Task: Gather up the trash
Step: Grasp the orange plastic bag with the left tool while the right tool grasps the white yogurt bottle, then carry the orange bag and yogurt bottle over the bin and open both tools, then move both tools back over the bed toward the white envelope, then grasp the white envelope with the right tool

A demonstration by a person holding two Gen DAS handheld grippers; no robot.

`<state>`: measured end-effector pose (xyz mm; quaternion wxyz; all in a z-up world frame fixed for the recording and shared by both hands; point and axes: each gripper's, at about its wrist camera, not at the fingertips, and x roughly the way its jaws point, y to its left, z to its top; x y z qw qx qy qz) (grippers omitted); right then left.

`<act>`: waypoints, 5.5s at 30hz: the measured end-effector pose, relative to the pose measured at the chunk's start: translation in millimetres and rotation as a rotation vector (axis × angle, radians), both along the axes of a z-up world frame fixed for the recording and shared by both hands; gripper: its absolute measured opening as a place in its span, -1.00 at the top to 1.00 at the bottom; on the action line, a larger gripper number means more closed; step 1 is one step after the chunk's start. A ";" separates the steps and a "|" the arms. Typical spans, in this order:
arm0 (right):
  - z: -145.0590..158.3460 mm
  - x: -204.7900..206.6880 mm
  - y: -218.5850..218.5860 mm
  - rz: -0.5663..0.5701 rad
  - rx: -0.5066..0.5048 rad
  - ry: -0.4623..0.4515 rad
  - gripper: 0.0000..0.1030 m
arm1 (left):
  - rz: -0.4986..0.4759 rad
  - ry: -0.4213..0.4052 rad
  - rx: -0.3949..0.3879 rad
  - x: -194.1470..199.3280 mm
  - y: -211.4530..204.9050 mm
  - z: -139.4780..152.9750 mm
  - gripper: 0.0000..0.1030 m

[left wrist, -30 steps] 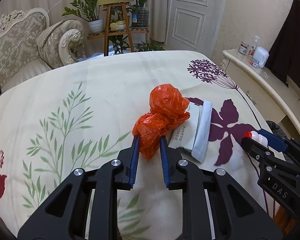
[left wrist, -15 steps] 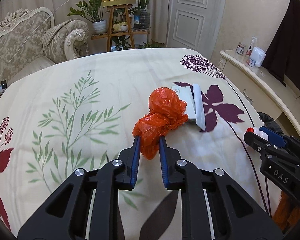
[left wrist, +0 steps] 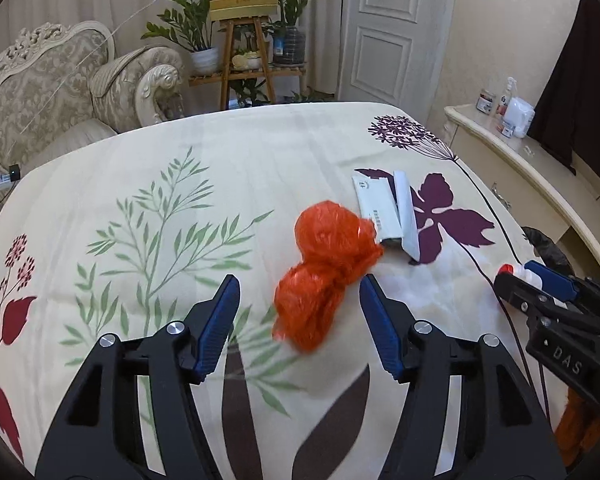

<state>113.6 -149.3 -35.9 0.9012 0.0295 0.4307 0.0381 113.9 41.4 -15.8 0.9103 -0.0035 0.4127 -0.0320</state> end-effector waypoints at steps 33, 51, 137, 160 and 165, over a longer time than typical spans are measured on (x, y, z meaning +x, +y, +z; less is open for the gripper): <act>14.0 -14.9 -41.4 -0.070 0.012 -0.038 0.16 | -0.099 -0.049 0.014 -18.7 -52.8 21.4 0.44; 16.2 -36.5 -132.7 -0.251 -0.007 -0.051 0.16 | -0.243 -0.066 0.008 -10.4 -142.9 20.5 0.46; 2.0 76.4 44.1 0.007 -0.009 -0.005 -0.11 | 0.126 0.049 0.060 27.8 53.6 -9.3 -0.35; -8.1 80.7 45.2 0.007 -0.062 0.037 0.57 | 0.094 0.071 -0.012 41.2 43.4 -13.8 -0.37; -3.4 68.0 27.2 -0.014 -0.049 0.018 0.57 | 0.053 0.068 -0.014 47.4 18.0 -11.5 -0.37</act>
